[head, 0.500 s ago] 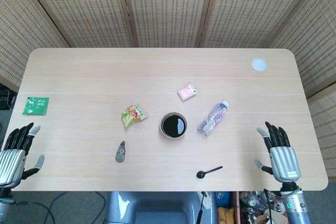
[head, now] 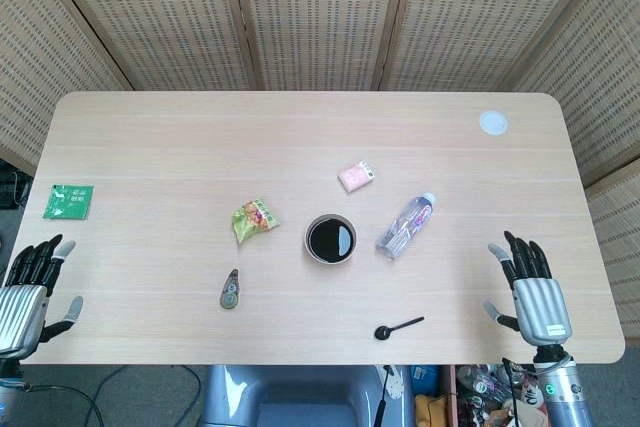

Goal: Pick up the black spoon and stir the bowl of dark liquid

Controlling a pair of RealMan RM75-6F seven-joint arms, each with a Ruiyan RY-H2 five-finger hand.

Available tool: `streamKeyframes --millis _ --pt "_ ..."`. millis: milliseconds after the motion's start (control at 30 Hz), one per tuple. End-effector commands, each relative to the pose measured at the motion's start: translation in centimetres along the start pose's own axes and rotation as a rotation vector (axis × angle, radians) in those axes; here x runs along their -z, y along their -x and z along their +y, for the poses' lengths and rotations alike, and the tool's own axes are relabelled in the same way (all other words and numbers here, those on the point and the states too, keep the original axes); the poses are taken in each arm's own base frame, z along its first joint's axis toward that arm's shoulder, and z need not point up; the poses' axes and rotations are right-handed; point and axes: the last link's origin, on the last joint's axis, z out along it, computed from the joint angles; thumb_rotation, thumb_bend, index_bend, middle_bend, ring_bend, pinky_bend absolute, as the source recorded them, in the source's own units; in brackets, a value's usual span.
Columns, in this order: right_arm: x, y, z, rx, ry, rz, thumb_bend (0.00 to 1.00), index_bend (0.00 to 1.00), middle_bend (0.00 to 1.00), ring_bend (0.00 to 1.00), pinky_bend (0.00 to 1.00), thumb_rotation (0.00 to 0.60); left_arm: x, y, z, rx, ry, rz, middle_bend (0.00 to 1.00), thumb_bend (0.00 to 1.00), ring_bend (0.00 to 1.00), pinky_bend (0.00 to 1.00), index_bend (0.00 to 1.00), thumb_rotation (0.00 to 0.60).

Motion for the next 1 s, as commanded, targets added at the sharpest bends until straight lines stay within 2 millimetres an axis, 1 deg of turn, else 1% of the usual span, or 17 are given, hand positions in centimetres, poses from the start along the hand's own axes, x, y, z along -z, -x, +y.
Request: streamKeyframes --millis 33,500,667,767,867,1000 --pt "0.0 -0.1 0.0 0.000 0.000 0.002 0.31 0.19 0.09 0.00 0.00 0.600 -0.1 0.0 0.1 0.001 0.003 0.000 0.00 0.41 0.00 0.00 0.00 0.600" --pt "0.2 -0.2 0.4 -0.011 0.001 0.018 0.31 0.21 0.13 0.00 0.00 0.600 -0.1 0.1 0.9 -0.002 0.031 -0.004 0.00 0.41 0.00 0.00 0.00 0.600" --pt "0.1 -0.2 0.3 -0.020 -0.012 0.020 0.31 0.21 0.16 0.00 0.02 0.600 -0.2 0.1 1.1 -0.002 0.038 -0.007 0.00 0.41 0.00 0.00 0.00 0.600" --pt "0.1 -0.2 0.1 -0.022 -0.040 0.007 0.31 0.21 0.18 0.01 0.05 0.600 -0.2 0.1 1.2 -0.003 0.043 -0.007 0.00 0.41 0.00 0.00 0.00 0.600" --pt "-0.1 -0.3 -0.2 -0.022 -0.068 -0.005 0.31 0.23 0.21 0.04 0.10 0.600 -0.4 0.0 1.3 -0.004 0.047 -0.001 0.00 0.41 0.00 0.00 0.00 0.600" --pt "-0.4 -0.4 -0.7 -0.027 -0.107 -0.022 0.31 0.26 0.27 0.13 0.20 0.600 -0.6 -0.2 1.3 -0.014 0.054 0.003 0.00 0.41 0.00 0.00 0.00 0.600"
